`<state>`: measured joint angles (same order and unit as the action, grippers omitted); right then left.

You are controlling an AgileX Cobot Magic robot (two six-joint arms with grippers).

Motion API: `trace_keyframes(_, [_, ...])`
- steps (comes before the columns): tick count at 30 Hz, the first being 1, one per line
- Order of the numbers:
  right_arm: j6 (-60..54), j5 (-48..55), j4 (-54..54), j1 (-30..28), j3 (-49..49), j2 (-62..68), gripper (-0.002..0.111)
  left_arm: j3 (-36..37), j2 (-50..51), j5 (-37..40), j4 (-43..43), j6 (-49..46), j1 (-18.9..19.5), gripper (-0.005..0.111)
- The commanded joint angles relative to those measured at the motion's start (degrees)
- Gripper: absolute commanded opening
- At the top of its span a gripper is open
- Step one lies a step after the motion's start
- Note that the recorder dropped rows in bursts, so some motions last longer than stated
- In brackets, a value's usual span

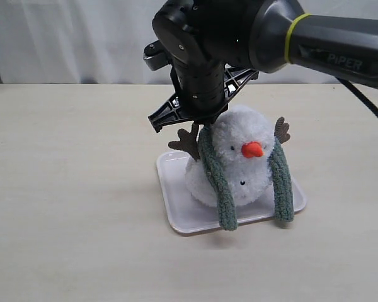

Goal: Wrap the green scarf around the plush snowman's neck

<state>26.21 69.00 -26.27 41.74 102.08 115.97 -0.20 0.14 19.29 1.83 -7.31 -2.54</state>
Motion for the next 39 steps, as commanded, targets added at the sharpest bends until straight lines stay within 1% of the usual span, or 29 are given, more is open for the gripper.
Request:
trace_keyframes(1, [-0.4,1.0,-1.5,-0.6,0.6,0.1,0.004,0.2,-0.1,-0.8,0.4,-0.1,0.3,0.0])
trace_keyframes(25, [-0.6,1.0,0.2,-0.3,0.1,4.4,0.004,0.2,-0.1,-0.8,0.4,-0.1,0.3,0.0])
trace_keyframes(35, [-0.6,1.0,0.3,-0.3,0.2,-1.2,0.004,0.2,-0.1,-0.8,0.4,-0.1,0.3,0.0])
trace_keyframes(39, [-4.4,1.0,3.8,-0.3,0.2,-5.0,0.004,0.2,-0.1,-0.8,0.4,-0.1,0.3,0.0])
